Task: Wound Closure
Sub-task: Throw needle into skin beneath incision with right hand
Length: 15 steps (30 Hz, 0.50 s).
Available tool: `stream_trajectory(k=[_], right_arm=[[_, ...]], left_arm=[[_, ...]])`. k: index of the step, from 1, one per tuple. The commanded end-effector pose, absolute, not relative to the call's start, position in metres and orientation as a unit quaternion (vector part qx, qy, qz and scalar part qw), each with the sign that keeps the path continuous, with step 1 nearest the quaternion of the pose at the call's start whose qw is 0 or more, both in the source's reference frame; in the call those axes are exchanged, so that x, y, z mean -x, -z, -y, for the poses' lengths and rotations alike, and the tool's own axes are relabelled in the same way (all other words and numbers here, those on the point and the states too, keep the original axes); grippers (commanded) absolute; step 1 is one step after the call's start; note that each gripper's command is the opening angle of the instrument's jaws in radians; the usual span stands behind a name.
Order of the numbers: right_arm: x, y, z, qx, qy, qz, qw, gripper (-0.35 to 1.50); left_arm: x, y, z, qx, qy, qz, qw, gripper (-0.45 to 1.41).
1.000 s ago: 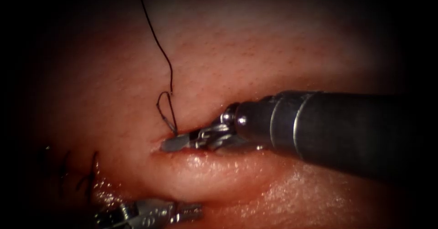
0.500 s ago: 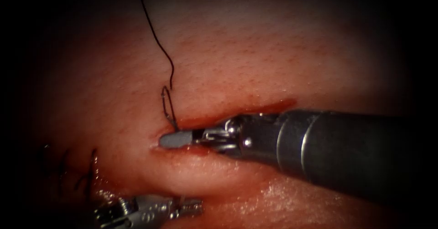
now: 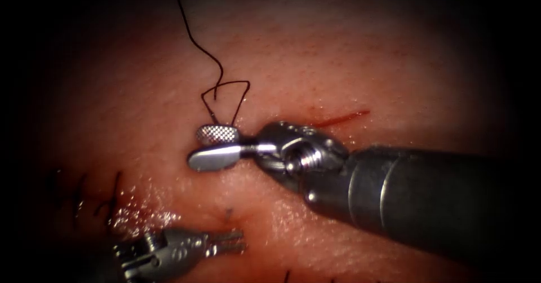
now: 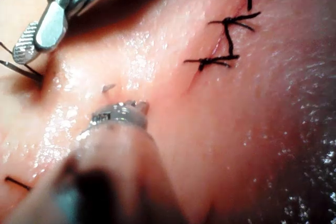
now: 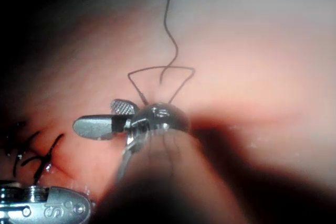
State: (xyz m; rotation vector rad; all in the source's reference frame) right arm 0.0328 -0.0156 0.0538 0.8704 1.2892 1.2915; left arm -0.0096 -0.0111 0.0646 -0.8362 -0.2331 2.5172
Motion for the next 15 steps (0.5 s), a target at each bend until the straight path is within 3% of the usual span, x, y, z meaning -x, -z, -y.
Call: stream_trajectory(k=[1,6,15], right_arm=[[-0.033,-0.054,0.0148,-0.354,-0.538,-0.543,0.539,1.11],[-0.0323,-0.0542,0.0134,-0.313,-0.529,-0.533,0.582,0.95],[-0.0329,-0.0588,0.0118,-0.291,-0.526,-0.51,0.615,0.95]], left_arm=[[0.0101,-0.0651,0.011,0.306,-0.918,0.085,0.236,-0.13],[0.0101,-0.0651,0.0111,0.306,-0.918,0.085,0.236,-0.13],[0.0101,-0.0651,0.0114,0.302,-0.92,0.085,0.235,-0.13]])
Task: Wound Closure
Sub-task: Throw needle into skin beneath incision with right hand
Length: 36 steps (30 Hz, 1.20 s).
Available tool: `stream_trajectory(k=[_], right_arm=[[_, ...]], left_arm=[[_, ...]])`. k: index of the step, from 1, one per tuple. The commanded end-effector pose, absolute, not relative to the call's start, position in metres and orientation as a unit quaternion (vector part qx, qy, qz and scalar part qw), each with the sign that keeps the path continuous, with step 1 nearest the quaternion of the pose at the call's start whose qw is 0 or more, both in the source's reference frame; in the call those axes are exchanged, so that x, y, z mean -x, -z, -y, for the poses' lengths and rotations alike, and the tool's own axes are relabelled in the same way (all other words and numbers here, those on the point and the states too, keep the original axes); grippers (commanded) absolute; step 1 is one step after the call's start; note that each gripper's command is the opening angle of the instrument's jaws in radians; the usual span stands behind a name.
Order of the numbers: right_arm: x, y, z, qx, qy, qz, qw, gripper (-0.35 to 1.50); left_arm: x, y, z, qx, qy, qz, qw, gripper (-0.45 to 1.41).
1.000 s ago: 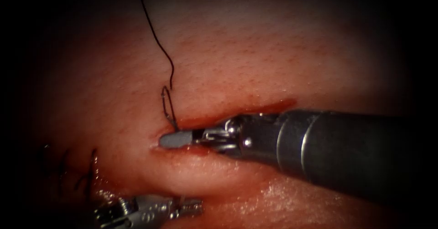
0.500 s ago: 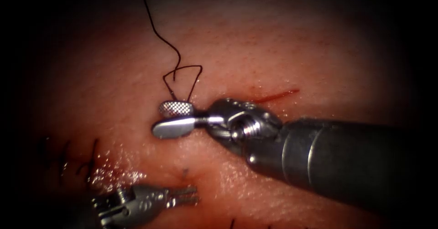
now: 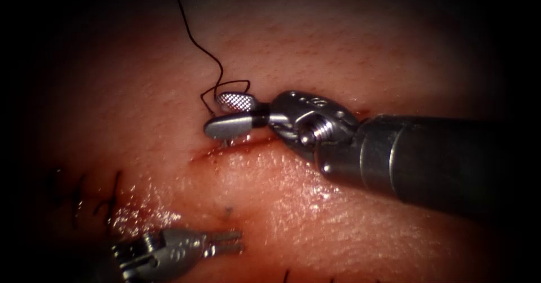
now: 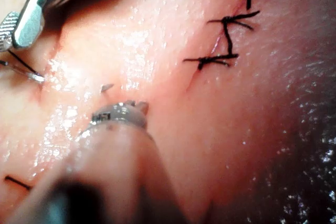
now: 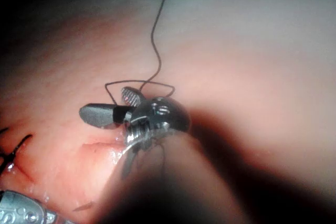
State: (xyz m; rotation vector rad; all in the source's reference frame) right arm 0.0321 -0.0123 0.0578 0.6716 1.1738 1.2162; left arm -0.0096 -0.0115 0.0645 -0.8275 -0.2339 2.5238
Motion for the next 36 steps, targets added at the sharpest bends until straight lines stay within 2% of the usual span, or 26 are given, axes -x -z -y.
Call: stream_trajectory(k=[1,5,7,8,9,10,17,18,24,36], right_arm=[[-0.0331,-0.0592,0.0118,-0.29,-0.525,-0.508,0.618,0.95],[-0.0343,-0.0611,0.0127,-0.288,-0.516,-0.501,0.632,0.86],[-0.0346,-0.0615,0.0131,-0.289,-0.512,-0.497,0.638,0.71],[-0.0347,-0.0615,0.0133,-0.292,-0.515,-0.493,0.637,0.51],[-0.0347,-0.0615,0.0133,-0.294,-0.517,-0.49,0.638,0.12],[-0.0346,-0.0614,0.0134,-0.301,-0.524,-0.484,0.633,-0.35],[-0.0341,-0.0608,0.0132,-0.36,-0.597,-0.443,0.563,-0.35],[-0.0342,-0.0608,0.0133,-0.392,-0.617,-0.426,0.533,-0.35],[-0.035,-0.061,0.0153,-0.479,-0.627,-0.388,0.477,-0.35],[-0.0369,-0.0574,0.0202,-0.577,-0.601,-0.359,0.422,-0.35]], left_arm=[[0.0101,-0.0651,0.0114,0.302,-0.92,0.085,0.235,-0.13],[0.0101,-0.0651,0.0115,0.302,-0.92,0.086,0.235,-0.13],[0.01,-0.0651,0.0115,0.302,-0.92,0.086,0.234,-0.13],[0.01,-0.0651,0.0115,0.303,-0.92,0.086,0.234,-0.13],[0.01,-0.0651,0.0115,0.303,-0.92,0.086,0.234,-0.13],[0.01,-0.0651,0.0115,0.303,-0.92,0.086,0.234,-0.13],[0.0099,-0.0651,0.0115,0.303,-0.92,0.087,0.234,-0.13],[0.0099,-0.0651,0.0114,0.303,-0.921,0.086,0.231,-0.13],[0.0098,-0.0653,0.0112,0.304,-0.921,0.086,0.228,-0.13],[0.0095,-0.0655,0.0105,0.304,-0.921,0.087,0.225,-0.17]])
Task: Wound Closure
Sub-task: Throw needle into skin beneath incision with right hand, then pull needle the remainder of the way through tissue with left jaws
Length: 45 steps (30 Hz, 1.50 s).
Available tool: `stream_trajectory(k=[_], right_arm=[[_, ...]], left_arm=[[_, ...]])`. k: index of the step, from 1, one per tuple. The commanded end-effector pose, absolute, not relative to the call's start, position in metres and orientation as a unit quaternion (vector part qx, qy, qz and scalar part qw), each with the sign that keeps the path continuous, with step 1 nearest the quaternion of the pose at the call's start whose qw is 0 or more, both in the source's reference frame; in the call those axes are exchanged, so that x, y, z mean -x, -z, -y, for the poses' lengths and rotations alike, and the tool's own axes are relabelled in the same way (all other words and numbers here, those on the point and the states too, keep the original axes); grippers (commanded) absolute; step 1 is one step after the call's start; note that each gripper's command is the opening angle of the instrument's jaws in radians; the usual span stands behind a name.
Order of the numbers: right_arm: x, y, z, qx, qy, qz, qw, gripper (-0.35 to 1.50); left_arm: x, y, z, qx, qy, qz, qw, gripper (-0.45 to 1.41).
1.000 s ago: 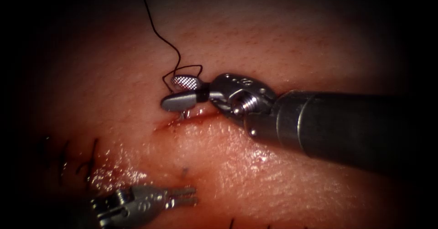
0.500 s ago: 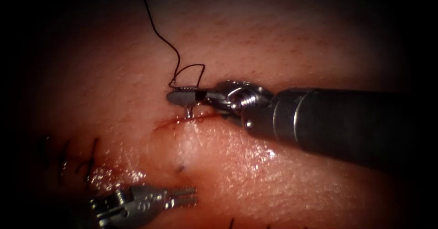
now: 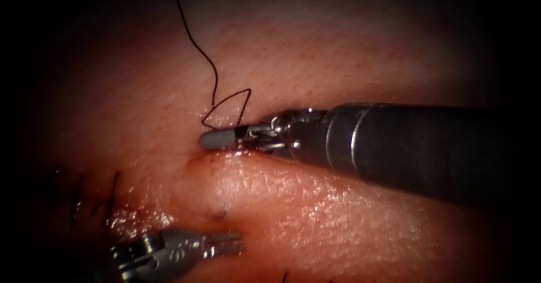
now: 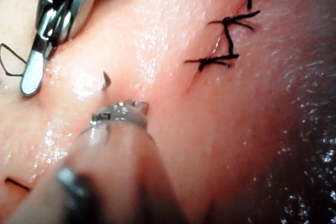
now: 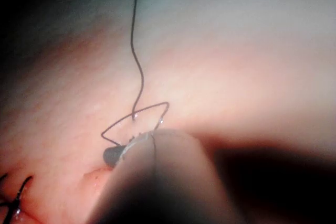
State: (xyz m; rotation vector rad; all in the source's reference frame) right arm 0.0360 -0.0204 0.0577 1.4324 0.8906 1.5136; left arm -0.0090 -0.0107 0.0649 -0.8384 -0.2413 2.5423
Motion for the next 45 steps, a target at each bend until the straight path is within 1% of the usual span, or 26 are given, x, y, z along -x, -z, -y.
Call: stream_trajectory(k=[1,5,9,11,12,13,14,15,16,17,19,21,23,25,26,30,31,32,33,34,42,45], right_arm=[[-0.0369,-0.057,0.02,-0.58,-0.6,-0.356,0.42,-0.35],[-0.0367,-0.056,0.02,-0.588,-0.595,-0.355,0.417,-0.35],[-0.0353,-0.055,0.019,-0.589,-0.592,-0.371,0.407,-0.35],[-0.0346,-0.055,0.019,-0.565,-0.578,-0.398,0.434,-0.35],[-0.0343,-0.056,0.018,-0.548,-0.573,-0.414,0.448,-0.08],[-0.0343,-0.056,0.018,-0.548,-0.573,-0.414,0.448,-0.08],[-0.0334,-0.056,0.017,-0.513,-0.562,-0.442,0.476,0.51],[-0.0329,-0.057,0.017,-0.502,-0.555,-0.451,0.487,0.69],[-0.0324,-0.057,0.016,-0.492,-0.548,-0.459,0.496,0.83],[-0.0317,-0.058,0.015,-0.483,-0.542,-0.469,0.503,0.91],[-0.0298,-0.059,0.013,-0.465,-0.536,-0.483,0.513,1.08],[-0.0287,-0.06,0.012,-0.456,-0.532,-0.488,0.52,1.08],[-0.0274,-0.061,0.012,-0.452,-0.533,-0.488,0.524,1.13],[-0.0263,-0.062,0.011,-0.45,-0.531,-0.488,0.527,1.13],[-0.025,-0.062,0.011,-0.45,-0.529,-0.487,0.529,1.15],[-0.0234,-0.062,0.011,-0.448,-0.53,-0.486,0.532,1.1],[-0.0223,-0.062,0.011,-0.445,-0.53,-0.485,0.534,1.01],[-0.0219,-0.063,0.011,-0.445,-0.53,-0.484,0.535,0.98],[-0.021,-0.063,0.012,-0.444,-0.529,-0.484,0.538,0.88],[-0.0206,-0.063,0.012,-0.441,-0.529,-0.484,0.539,0.83],[-0.0179,-0.063,0.013,-0.426,-0.538,-0.495,0.533,0.83],[-0.0162,-0.062,0.014,-0.424,-0.544,-0.5,0.525,0.85]], left_arm=[[0.0094,-0.066,0.01,0.304,-0.921,0.087,0.225,-0.17],[0.0091,-0.066,0.01,0.307,-0.921,0.091,0.224,-0.17],[0.0082,-0.065,0.009,0.343,-0.913,0.083,0.205,-0.17],[0.0079,-0.065,0.009,0.36,-0.908,0.082,0.198,-0.15],[0.0077,-0.065,0.009,0.372,-0.905,0.083,0.189,-0.15],[0.0077,-0.065,0.009,0.372,-0.905,0.083,0.189,-0.15],[0.0075,-0.065,0.009,0.391,-0.903,0.072,0.162,-0.01],[0.0073,-0.065,0.009,0.4,-0.901,0.066,0.155,0.0],[0.0073,-0.065,0.009,0.406,-0.898,0.067,0.154,0.0],[0.0072,-0.065,0.009,0.414,-0.895,0.07,0.152,0.0],[0.0072,-0.066,0.008,0.439,-0.883,0.072,0.148,0.09],[0.0071,-0.066,0.008,0.456,-0.875,0.065,0.148,0.2],[0.007,-0.065,0.008,0.473,-0.867,0.066,0.144,0.22],[0.007,-0.065,0.008,0.49,-0.858,0.066,0.137,0.22],[0.007,-0.065,0.008,0.506,-0.851,0.055,0.13,0.22],[0.0071,-0.064,0.008,0.531,-0.837,0.042,0.128,0.22],[0.0073,-0.064,0.007,0.54,-0.831,0.037,0.128,0.24],[0.0074,-0.063,0.007,0.544,-0.829,0.036,0.126,0.24],[0.0078,-0.063,0.007,0.549,-0.827,0.031,0.12,0.2],[0.0081,-0.063,0.007,0.551,-0.825,0.031,0.12,0.17],[0.0108,-0.063,0.006,0.573,-0.812,0.027,0.108,0.15],[0.0115,-0.064,0.006,0.581,-0.807,0.028,0.103,0.05]])
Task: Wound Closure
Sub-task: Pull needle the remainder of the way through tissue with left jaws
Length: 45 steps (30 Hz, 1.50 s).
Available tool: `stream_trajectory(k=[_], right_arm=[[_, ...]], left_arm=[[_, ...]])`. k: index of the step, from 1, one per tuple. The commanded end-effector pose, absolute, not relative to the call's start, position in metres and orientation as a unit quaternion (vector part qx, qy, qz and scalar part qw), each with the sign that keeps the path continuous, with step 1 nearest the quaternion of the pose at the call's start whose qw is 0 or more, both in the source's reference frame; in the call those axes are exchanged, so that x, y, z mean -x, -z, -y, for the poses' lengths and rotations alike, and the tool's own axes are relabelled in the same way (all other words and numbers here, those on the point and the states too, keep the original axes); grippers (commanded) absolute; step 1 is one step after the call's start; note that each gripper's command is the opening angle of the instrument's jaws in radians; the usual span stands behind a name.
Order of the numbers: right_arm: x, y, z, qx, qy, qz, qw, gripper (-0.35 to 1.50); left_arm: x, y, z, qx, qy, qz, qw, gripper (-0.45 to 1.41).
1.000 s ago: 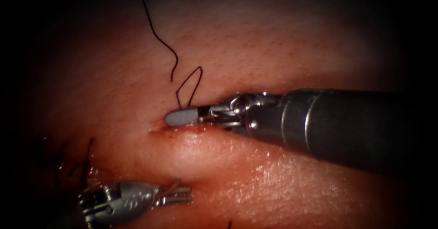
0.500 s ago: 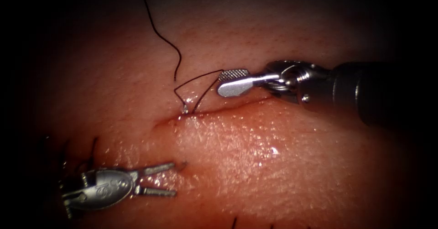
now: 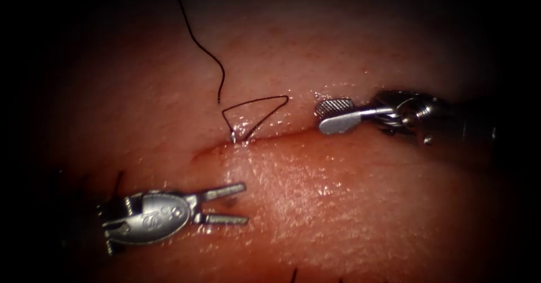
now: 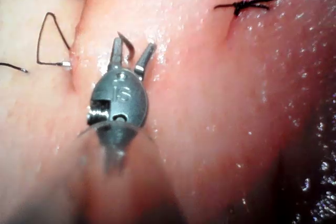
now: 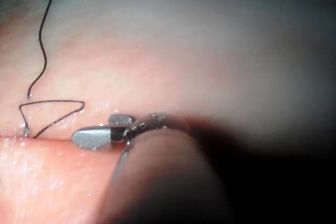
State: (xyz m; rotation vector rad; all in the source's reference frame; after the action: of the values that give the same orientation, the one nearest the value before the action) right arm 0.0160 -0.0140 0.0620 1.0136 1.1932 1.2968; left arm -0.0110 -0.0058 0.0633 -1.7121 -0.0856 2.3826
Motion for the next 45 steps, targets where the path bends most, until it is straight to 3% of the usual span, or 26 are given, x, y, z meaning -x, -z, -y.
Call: stream_trajectory(k=[1,7,8,9,10,12,13,23,28,38,45], right_arm=[[-0.016,-0.062,0.014,-0.423,-0.544,-0.501,0.523,0.85],[-0.0152,-0.06,0.015,-0.425,-0.541,-0.505,0.521,0.79],[-0.0153,-0.06,0.015,-0.423,-0.538,-0.508,0.522,0.79],[-0.0155,-0.059,0.016,-0.416,-0.529,-0.517,0.528,0.79],[-0.0158,-0.057,0.016,-0.41,-0.513,-0.53,0.536,0.78],[-0.0164,-0.054,0.016,-0.388,-0.485,-0.549,0.559,0.48],[-0.0167,-0.053,0.017,-0.382,-0.478,-0.555,0.564,0.44],[-0.0246,-0.05,0.02,-0.218,-0.309,-0.603,0.702,0.53],[-0.0262,-0.052,0.02,-0.195,-0.28,-0.575,0.743,0.46],[-0.0264,-0.057,0.022,-0.159,-0.251,-0.53,0.794,0.27],[-0.0259,-0.058,0.024,-0.139,-0.235,-0.51,0.815,0.12]], left_arm=[[0.0115,-0.064,0.005,0.582,-0.806,0.03,0.101,0.02],[0.011,-0.065,0.005,0.589,-0.802,0.034,0.092,-0.05],[0.011,-0.065,0.005,0.591,-0.802,0.033,0.088,-0.11],[0.011,-0.066,0.005,0.593,-0.799,0.041,0.093,-0.35],[0.0109,-0.066,0.005,0.589,-0.799,0.065,0.107,-0.45],[0.0109,-0.066,0.005,0.571,-0.802,0.118,0.13,-0.45],[0.0109,-0.066,0.005,0.571,-0.795,0.14,0.15,-0.45],[0.0101,-0.064,0.005,0.611,-0.7,0.264,0.26,-0.45],[0.0093,-0.063,0.004,0.626,-0.65,0.306,0.303,-0.45],[0.0081,-0.061,0.003,0.591,-0.501,0.475,0.418,-0.45],[0.008,-0.057,0.001,0.58,-0.474,0.51,0.421,-0.45]])
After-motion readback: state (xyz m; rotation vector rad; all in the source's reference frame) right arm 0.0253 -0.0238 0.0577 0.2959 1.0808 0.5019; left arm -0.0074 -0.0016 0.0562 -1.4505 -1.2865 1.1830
